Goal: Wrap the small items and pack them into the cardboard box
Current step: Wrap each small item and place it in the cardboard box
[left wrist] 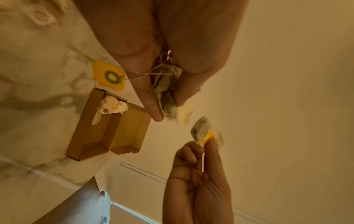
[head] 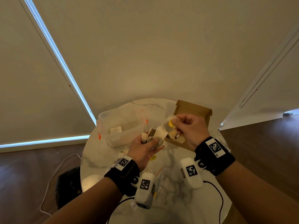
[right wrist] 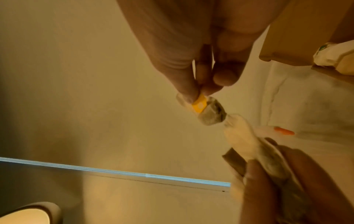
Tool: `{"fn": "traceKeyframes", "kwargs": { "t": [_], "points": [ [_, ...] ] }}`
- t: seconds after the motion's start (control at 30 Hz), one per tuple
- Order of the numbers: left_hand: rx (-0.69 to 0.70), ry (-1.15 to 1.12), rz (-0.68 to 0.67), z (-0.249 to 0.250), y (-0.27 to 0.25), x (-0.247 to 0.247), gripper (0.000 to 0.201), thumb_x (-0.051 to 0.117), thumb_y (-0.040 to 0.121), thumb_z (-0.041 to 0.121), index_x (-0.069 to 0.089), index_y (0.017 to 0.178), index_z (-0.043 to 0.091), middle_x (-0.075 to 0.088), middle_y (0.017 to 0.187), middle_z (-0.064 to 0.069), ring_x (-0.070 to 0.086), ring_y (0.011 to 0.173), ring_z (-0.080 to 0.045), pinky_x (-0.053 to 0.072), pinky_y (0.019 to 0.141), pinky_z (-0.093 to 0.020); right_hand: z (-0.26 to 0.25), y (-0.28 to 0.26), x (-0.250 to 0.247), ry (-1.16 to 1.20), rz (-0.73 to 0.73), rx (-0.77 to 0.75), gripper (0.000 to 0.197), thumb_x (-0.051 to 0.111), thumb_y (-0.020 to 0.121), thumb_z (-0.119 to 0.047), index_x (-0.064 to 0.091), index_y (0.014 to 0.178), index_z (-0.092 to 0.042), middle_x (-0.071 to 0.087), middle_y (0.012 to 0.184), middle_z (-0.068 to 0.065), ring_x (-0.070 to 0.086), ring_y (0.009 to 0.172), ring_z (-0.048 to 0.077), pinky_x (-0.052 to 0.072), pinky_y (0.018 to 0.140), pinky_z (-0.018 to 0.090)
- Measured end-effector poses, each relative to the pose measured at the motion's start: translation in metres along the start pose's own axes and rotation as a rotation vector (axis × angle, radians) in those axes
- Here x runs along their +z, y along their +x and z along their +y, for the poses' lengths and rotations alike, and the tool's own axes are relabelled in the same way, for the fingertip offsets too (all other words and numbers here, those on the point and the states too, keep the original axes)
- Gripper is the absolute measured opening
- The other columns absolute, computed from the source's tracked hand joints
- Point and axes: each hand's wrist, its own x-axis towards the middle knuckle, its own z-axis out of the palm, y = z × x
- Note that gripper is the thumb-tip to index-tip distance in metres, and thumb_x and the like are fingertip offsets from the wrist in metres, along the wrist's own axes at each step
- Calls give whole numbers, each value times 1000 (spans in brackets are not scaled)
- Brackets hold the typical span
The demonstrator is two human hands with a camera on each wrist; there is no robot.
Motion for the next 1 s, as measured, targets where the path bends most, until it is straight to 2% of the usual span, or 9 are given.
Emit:
{"fn": "traceKeyframes", "kwargs": {
  "t": [0.13,0.23,0.33,0.43,0.53,0.63,0.83,0.93,1.0],
  "points": [
    [24,18,-5,1,1,-1,34,57,89,-9,54,123,-6,65,105,-19,70,88,-23,58,74,-34,-8,-1,-4,-24,-140,12,17,71,84,-8,68,97,1,64,65,9,53,50,13,49,52,22],
    [22,41,-36,2,1,2,35,57,90,-5,53,125,-6,64,111,-22,68,95,-26,57,77,-34,-4,-5,1,-131,-247,47,14,73,82,-11,69,94,-4,65,70,7,55,53,10,49,51,18],
    [20,42,-55,3,0,3,35,54,92,-4,52,126,-5,65,112,-21,67,100,-27,57,79,-35,0,-4,3,-271,-192,13,7,74,82,-18,70,87,-18,66,78,3,58,65,10,50,54,15],
    [14,28,-69,3,-1,4,34,54,92,-3,52,126,-5,65,111,-19,67,101,-26,57,79,-34,1,-1,2,-332,-189,-36,7,73,83,-18,71,89,-15,68,83,4,59,66,5,48,53,9],
    [-18,-8,-51,5,-3,6,24,53,94,2,58,118,-1,68,107,-16,69,96,-23,58,77,-35,1,1,4,-343,-189,-74,3,74,82,-17,71,84,-17,69,79,0,61,67,8,50,60,15],
    [-71,-82,16,8,-1,7,18,50,97,8,63,108,0,70,100,-13,70,90,-22,60,73,-38,-3,3,2,-270,-133,-90,5,73,82,-16,71,83,-19,69,76,1,61,62,9,51,60,21],
    [-113,-139,135,12,2,6,19,51,97,7,61,109,-4,68,99,-16,67,91,-27,60,65,-35,-25,8,-9,15,-58,-89,15,70,84,-6,69,95,-16,72,83,0,66,71,9,57,67,22],
    [-132,-133,144,12,3,7,16,52,97,6,62,105,-4,67,98,-17,66,91,-28,60,64,-35,-30,13,-17,-9,-58,-93,16,68,85,-5,69,100,-11,71,86,4,65,73,13,57,68,25],
    [-140,-119,148,12,3,6,15,52,96,5,62,103,-3,67,98,-17,66,91,-29,60,63,-35,-26,22,-28,-94,-34,-83,16,70,84,-7,70,99,-10,71,88,10,64,73,19,58,71,32]
  ]
}}
